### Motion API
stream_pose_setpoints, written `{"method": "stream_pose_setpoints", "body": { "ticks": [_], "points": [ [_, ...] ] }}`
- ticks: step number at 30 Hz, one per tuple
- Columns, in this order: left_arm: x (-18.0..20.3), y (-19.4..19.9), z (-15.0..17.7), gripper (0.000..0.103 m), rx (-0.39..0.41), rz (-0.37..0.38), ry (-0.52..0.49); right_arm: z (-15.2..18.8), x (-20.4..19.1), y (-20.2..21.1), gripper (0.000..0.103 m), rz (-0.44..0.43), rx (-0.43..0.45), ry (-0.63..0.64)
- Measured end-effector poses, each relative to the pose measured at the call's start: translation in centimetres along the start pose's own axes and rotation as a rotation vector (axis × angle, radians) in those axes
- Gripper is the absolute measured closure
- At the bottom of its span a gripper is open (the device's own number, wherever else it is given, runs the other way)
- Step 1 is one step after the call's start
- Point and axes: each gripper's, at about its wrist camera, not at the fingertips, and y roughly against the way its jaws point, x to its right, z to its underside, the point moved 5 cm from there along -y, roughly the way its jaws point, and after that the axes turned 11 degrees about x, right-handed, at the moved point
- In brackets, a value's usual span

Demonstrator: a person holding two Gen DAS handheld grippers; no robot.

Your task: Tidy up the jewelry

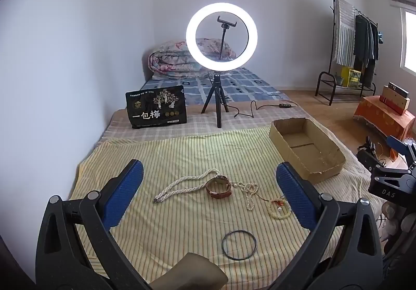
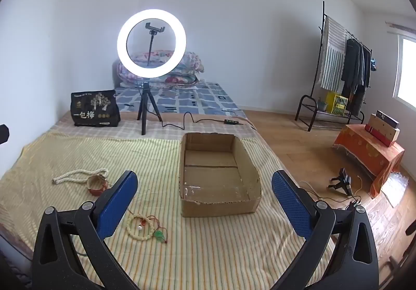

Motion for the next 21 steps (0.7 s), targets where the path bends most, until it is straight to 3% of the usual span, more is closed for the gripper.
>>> {"method": "stream_pose_setpoints", "body": {
  "ticks": [16, 21],
  "points": [
    [0.1, 0.0, 0.1, 0.000, 0.014, 0.000, -0.003, 0.3, 0.3, -0.3, 0.001, 0.015, -0.002, -0.029],
    [0.3, 0.2, -1.2, 0.000, 0.018, -0.004, 0.000, 0.0, 0.3, -0.3, 0.001, 0.015, -0.003, -0.031]
  ]
}}
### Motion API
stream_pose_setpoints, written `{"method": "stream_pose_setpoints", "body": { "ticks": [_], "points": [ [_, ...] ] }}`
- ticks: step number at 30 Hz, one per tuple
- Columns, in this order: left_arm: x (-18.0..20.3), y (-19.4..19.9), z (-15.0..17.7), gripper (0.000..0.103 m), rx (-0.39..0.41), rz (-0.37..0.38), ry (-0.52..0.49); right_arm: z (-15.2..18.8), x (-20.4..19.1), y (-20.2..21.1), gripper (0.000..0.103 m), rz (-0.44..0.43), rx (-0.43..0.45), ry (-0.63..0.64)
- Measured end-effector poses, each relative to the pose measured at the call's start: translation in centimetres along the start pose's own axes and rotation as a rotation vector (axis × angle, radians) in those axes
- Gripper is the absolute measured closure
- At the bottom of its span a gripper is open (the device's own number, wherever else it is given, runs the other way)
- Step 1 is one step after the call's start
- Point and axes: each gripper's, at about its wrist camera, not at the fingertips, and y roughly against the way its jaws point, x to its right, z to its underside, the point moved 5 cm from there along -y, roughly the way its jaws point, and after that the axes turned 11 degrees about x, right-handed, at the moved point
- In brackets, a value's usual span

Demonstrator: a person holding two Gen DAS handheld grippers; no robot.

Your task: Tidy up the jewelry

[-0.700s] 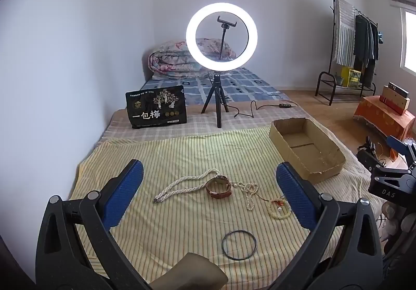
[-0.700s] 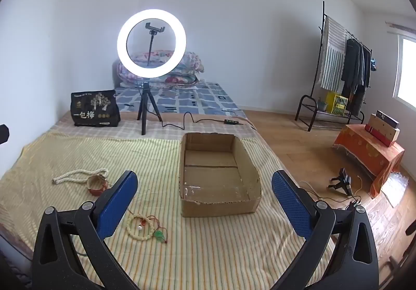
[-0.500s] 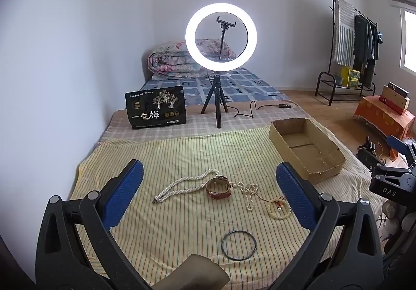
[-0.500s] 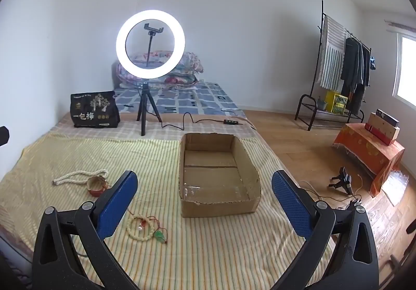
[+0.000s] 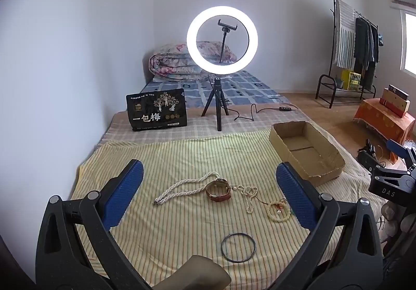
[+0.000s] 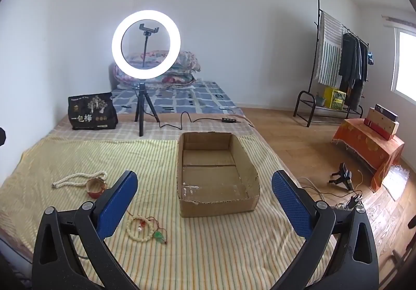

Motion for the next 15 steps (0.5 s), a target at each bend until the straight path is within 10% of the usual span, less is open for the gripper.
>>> {"method": "stream_pose_setpoints", "body": {
  "ticks": [15],
  "points": [
    [-0.43, 0.11, -0.56, 0.000, 0.019, 0.005, 0.014, -0.24, 0.26, 0.29, 0.001, 0.001, 0.010, -0.014]
  ]
}}
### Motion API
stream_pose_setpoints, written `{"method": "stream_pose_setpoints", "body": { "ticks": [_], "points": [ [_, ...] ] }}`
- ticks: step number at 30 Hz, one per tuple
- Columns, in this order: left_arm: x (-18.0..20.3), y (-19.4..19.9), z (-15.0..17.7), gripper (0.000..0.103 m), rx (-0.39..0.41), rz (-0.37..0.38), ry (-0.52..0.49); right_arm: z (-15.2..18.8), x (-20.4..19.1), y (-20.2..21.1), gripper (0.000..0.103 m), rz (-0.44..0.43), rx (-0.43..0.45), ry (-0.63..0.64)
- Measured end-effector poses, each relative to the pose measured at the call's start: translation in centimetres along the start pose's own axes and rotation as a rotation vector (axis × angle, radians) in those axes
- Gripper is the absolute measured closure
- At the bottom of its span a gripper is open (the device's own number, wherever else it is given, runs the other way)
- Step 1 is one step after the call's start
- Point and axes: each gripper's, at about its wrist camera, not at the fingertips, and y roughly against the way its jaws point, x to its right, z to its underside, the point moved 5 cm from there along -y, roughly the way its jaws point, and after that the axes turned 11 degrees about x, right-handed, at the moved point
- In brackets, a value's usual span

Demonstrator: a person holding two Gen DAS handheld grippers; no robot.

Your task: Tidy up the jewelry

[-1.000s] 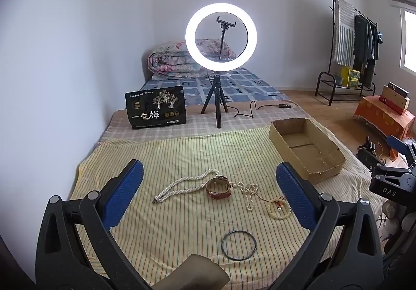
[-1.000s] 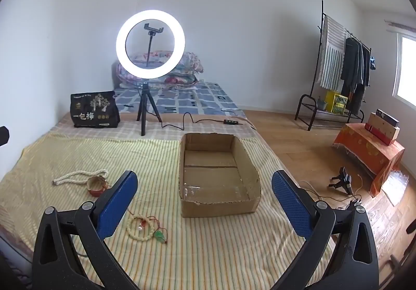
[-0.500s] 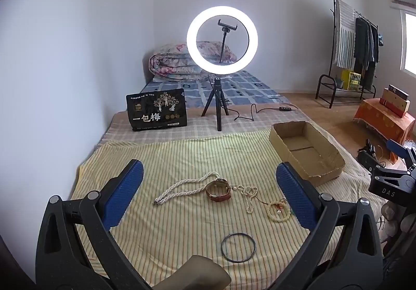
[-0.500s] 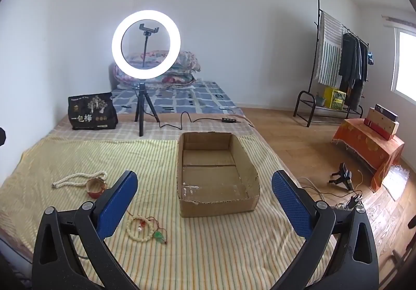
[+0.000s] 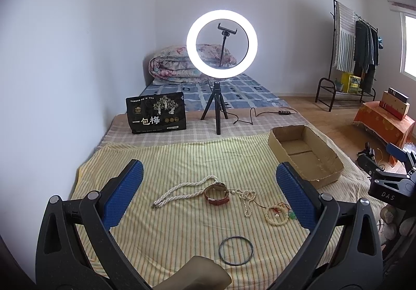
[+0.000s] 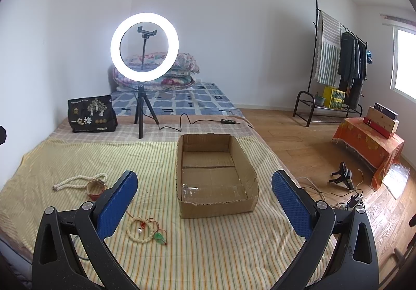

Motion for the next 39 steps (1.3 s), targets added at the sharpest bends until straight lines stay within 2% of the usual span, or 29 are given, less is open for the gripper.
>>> {"method": "stream_pose_setpoints", "body": {
  "ticks": [39],
  "points": [
    [0.22, 0.12, 0.33, 0.000, 0.007, -0.001, -0.001, 0.01, 0.00, 0.01, 0.001, -0.001, 0.000, -0.001]
  ]
}}
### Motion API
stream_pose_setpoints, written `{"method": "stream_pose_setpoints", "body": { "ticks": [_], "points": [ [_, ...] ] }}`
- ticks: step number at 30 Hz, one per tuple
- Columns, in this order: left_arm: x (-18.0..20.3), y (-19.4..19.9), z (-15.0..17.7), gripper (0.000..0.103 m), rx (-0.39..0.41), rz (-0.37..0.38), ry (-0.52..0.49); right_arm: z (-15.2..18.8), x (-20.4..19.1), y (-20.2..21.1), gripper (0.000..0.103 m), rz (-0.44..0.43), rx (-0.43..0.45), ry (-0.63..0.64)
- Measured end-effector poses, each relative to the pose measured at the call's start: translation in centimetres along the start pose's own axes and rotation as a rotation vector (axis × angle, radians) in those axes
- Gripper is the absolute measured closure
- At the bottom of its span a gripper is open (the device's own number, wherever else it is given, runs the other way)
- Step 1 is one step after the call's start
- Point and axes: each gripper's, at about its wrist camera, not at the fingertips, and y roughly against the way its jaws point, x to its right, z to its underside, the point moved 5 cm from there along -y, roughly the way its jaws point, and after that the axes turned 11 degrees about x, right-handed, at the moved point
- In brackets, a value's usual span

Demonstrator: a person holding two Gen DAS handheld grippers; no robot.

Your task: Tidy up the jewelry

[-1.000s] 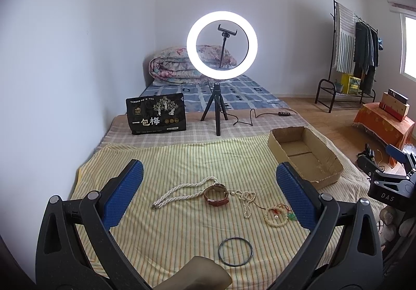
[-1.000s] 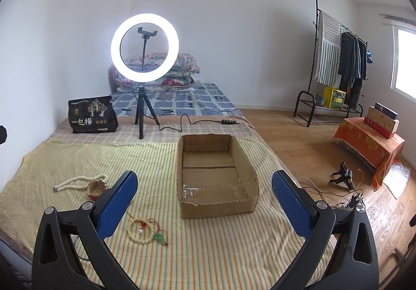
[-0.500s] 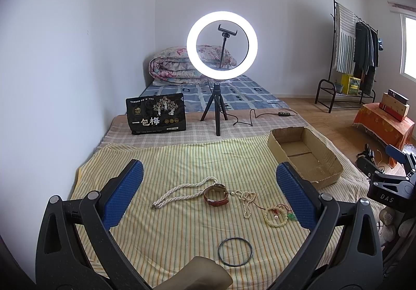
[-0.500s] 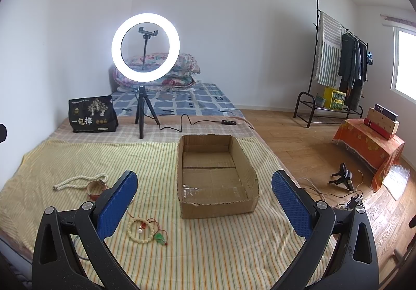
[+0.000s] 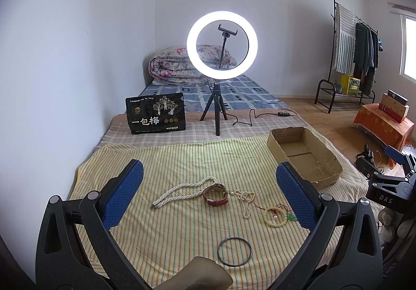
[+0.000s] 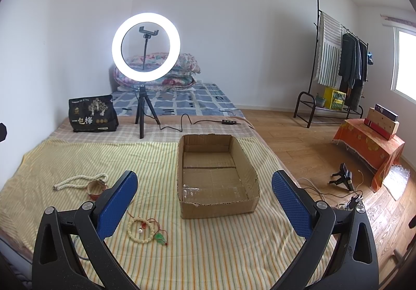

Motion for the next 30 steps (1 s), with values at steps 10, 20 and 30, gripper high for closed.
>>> {"method": "stream_pose_setpoints", "body": {
  "ticks": [10, 20, 30],
  "points": [
    [0.0, 0.1, 0.2, 0.000, -0.003, -0.002, 0.003, 0.1, -0.4, -0.2, 0.001, -0.011, -0.012, 0.003],
    [-0.3, -0.6, 0.8, 0.000, -0.028, -0.006, 0.007, 0.4, -0.5, -0.6, 0.001, -0.011, -0.024, 0.019],
    [-1.6, -3.2, 1.7, 0.000, -0.112, 0.008, -0.011, 1.9, -0.9, -1.9, 0.001, -0.095, -0.060, 0.063]
  ]
}}
